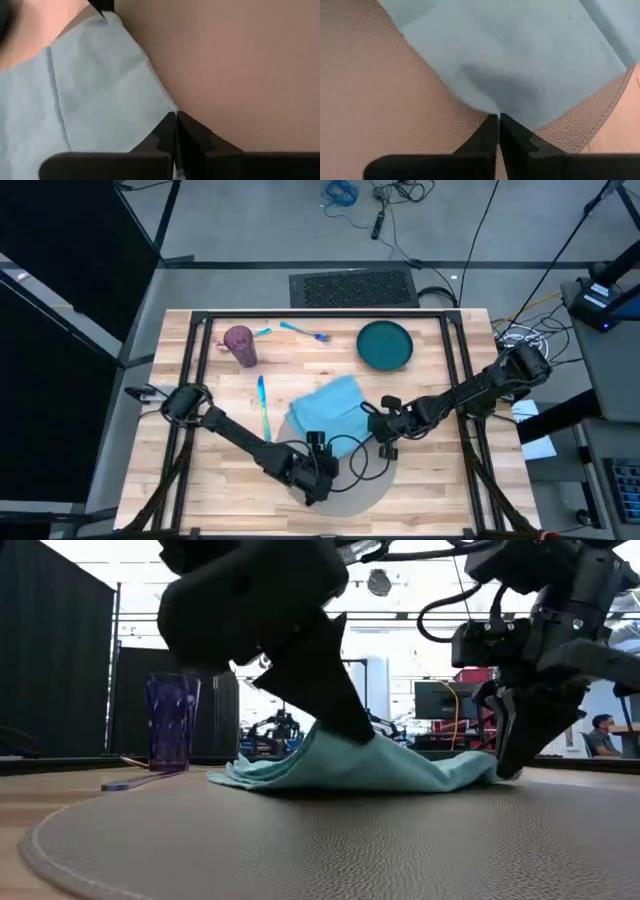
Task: Set table place
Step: Fold the blue napkin
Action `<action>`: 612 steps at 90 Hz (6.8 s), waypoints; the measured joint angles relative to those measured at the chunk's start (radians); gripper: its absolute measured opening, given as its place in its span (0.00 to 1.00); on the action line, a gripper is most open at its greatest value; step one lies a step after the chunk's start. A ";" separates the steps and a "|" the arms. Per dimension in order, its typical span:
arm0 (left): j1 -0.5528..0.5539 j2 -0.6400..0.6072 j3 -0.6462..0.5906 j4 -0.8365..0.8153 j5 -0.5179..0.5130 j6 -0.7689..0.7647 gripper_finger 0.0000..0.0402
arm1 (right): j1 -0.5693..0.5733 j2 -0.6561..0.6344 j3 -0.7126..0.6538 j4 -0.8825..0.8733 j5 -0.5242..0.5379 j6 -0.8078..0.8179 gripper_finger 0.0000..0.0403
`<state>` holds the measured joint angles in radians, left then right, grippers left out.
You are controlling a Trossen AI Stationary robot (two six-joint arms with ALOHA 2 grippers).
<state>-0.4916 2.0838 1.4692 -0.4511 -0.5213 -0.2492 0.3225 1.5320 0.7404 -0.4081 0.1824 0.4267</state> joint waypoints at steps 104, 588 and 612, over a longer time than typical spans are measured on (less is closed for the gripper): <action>-0.087 -0.002 0.259 -0.327 -0.093 -0.134 0.00 | 0.097 -0.007 0.413 -0.597 0.054 0.085 0.00; -0.054 -0.555 -0.300 -0.081 -0.251 -0.590 0.48 | -0.052 -0.107 0.021 0.096 -0.005 0.185 0.40; 0.071 -0.422 -0.301 -0.067 -0.049 -0.497 0.48 | -0.033 -0.107 0.021 0.141 0.072 0.260 0.40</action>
<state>-0.4210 1.6618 1.1683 -0.5184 -0.5705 -0.7467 0.2896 1.4246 0.7612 -0.2671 0.2546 0.6867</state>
